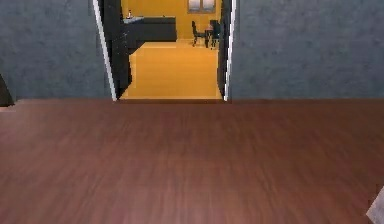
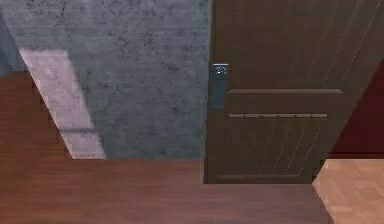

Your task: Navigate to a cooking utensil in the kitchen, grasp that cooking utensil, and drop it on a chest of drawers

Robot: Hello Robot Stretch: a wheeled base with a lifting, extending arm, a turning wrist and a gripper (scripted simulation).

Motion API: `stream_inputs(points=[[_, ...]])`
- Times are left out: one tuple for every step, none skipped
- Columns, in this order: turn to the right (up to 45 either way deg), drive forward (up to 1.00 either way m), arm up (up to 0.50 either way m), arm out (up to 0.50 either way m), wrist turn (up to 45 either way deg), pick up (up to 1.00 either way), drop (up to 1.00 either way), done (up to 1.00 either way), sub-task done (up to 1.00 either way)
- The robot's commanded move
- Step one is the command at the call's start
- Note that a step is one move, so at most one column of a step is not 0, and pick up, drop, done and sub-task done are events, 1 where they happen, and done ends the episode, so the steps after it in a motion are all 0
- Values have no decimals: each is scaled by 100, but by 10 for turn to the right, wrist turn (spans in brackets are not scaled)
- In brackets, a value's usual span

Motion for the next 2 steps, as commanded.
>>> stream_inputs(points=[[-60, 0, 0, 0, 0, 0, 0, 0, 0], [0, 100, 0, 0, 0, 0, 0, 0, 0]])
